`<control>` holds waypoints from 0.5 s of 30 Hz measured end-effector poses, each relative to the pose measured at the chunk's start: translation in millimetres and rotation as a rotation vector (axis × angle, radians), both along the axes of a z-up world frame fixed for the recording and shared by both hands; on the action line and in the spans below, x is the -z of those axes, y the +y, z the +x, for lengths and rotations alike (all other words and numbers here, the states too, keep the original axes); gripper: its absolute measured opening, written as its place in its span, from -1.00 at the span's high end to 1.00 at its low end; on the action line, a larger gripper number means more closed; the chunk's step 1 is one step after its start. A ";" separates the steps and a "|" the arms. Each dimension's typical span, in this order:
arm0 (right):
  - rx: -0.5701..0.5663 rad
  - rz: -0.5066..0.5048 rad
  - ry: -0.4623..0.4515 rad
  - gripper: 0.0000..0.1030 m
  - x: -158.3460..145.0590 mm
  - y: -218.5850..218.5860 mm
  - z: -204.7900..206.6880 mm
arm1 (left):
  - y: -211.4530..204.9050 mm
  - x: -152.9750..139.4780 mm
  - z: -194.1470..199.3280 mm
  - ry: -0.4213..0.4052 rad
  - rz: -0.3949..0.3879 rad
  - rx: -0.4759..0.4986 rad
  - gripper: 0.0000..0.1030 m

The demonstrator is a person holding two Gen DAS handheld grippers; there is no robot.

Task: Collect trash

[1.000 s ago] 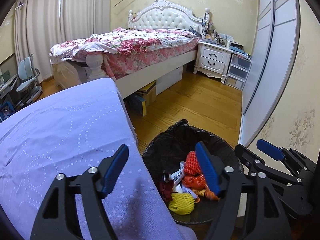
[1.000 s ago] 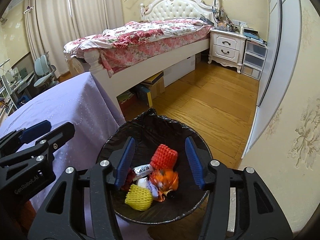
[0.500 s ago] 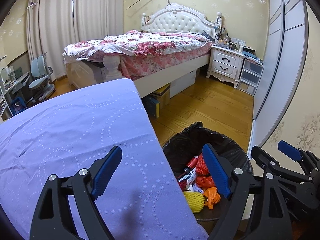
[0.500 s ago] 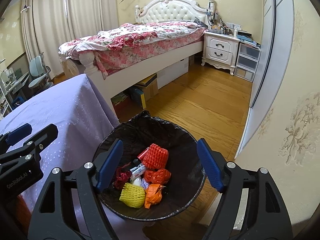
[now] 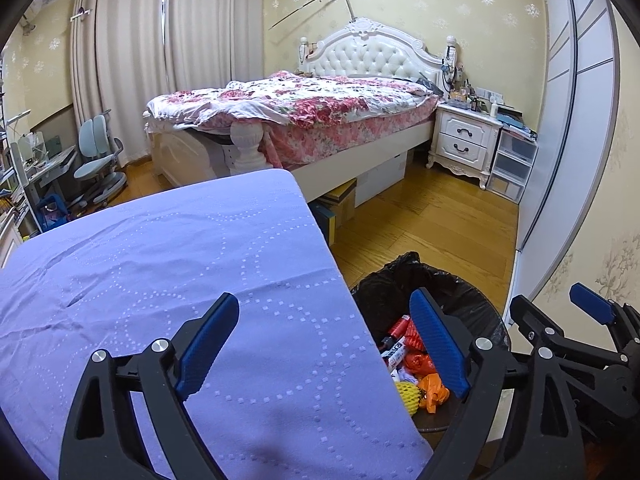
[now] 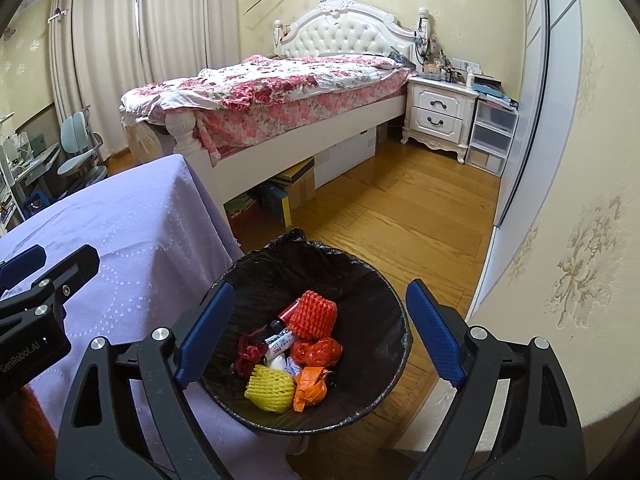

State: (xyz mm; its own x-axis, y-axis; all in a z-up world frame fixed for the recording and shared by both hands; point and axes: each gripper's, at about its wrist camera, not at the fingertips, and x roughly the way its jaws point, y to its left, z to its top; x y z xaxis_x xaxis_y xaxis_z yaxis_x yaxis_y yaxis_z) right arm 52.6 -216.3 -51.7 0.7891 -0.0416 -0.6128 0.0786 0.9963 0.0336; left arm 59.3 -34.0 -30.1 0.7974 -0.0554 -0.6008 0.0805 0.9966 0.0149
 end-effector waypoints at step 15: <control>-0.030 -0.004 -0.045 -0.68 -20.1 16.2 -28.9 | 20.2 -15.0 -31.4 -0.042 0.011 -0.038 -0.70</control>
